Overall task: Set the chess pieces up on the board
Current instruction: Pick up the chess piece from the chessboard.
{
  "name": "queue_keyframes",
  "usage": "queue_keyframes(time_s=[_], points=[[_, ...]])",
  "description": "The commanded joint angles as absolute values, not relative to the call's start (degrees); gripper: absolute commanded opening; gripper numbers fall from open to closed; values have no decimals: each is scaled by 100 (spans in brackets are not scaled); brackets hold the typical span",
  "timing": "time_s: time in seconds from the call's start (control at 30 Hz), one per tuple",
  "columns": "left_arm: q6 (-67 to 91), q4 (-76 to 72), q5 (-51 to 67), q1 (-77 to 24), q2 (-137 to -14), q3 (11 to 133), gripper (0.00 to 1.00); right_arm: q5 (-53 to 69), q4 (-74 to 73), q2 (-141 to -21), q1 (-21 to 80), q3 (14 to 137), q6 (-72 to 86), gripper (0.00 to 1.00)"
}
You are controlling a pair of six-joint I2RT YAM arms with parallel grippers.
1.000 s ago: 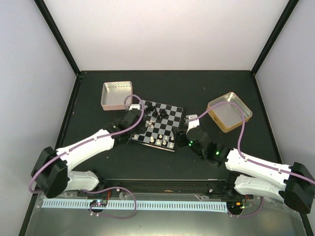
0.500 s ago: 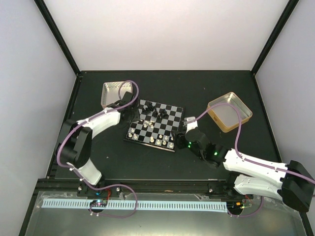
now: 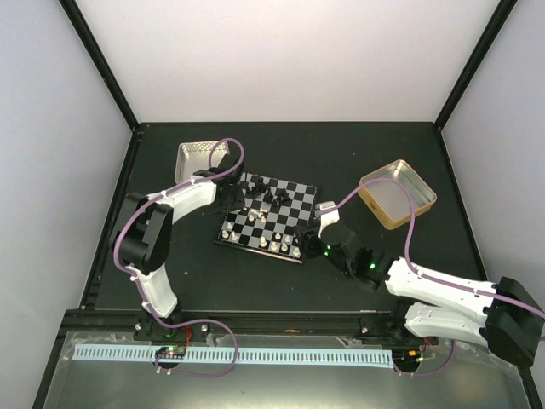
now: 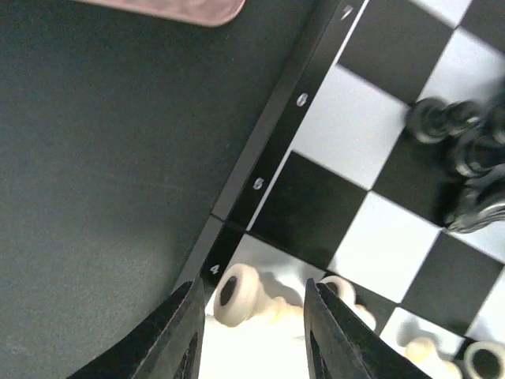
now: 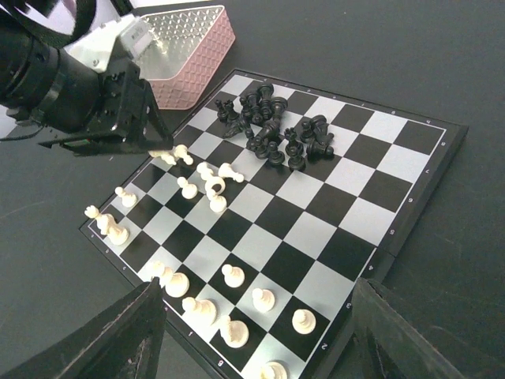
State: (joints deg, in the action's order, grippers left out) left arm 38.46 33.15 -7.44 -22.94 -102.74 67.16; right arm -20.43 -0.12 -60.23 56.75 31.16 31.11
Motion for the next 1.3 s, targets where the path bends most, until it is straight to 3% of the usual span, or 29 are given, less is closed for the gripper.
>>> queue_keyframes(time_s=[0.0, 0.33, 0.63, 0.93, 1.27], points=[[3916, 3668, -728, -2268, -10400, 6891, 36, -2124, 198, -6012, 5642, 3112, 2987, 65], [3746, 3757, -879, -2259, -10544, 6981, 27, -2129, 202, -6027, 5637, 3093, 2962, 65], [3598, 3631, -885, -2259, -10667, 7115, 31, -2128, 202, -6074, 5634, 3101, 2980, 65], [3602, 3753, -1054, -2242, -10840, 7286, 27, -2128, 202, -6150, 5642, 3129, 2973, 65], [3647, 3542, -1012, -2241, -10666, 7144, 15, -2149, 234, -6028, 5636, 3111, 2939, 65]])
